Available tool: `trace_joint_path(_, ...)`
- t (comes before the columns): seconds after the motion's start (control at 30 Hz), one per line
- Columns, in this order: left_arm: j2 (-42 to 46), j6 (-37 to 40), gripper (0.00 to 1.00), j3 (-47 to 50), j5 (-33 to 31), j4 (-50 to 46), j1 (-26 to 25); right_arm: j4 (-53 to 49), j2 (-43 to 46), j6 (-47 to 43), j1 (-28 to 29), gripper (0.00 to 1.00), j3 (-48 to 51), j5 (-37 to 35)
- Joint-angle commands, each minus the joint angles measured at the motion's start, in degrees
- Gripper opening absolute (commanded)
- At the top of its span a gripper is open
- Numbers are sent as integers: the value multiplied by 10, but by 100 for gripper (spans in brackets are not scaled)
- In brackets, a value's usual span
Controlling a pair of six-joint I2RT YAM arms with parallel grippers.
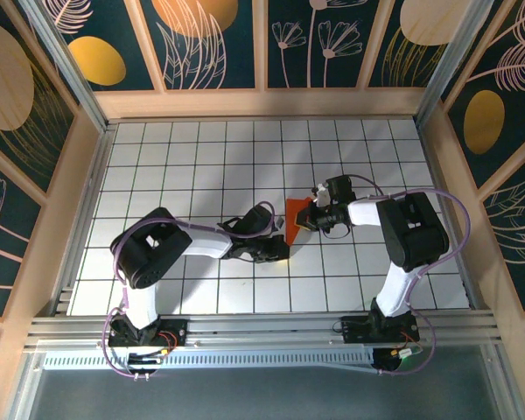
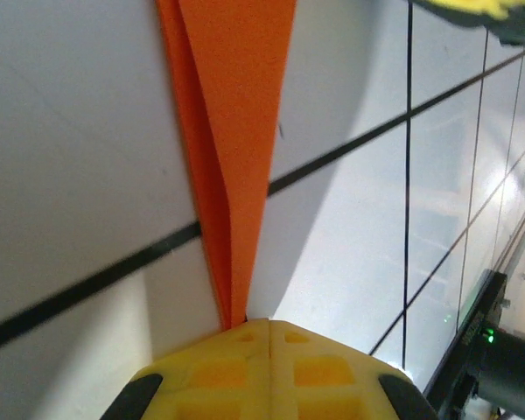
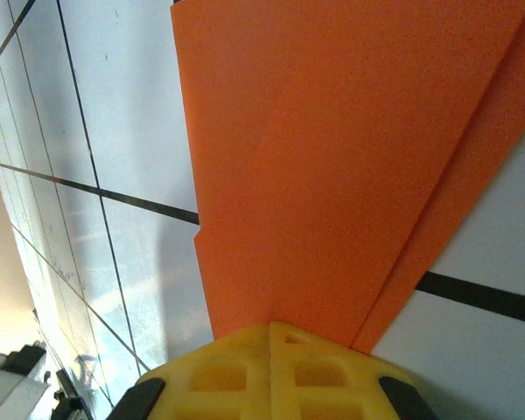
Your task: Fold a paper plane with a square sheet of paper (fold left side to right side)
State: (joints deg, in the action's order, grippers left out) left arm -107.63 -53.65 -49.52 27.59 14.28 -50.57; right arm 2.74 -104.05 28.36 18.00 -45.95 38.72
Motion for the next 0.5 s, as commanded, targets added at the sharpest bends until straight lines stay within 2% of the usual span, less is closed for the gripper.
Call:
trace_joint_path(0.0, 38, -6, 5, -1, 12, -12, -2, -35, -58, -23, 4, 0, 18, -113)
trace_joint_path(0.23, 51, 6, 4, -30, -4, -38, 21, -35, -52, -23, 4, 0, 20, -113)
trace_joint_path(0.47, -7, 32, 3, -82, 4, -55, 32, -35, -48, -23, 5, 0, 19, -109)
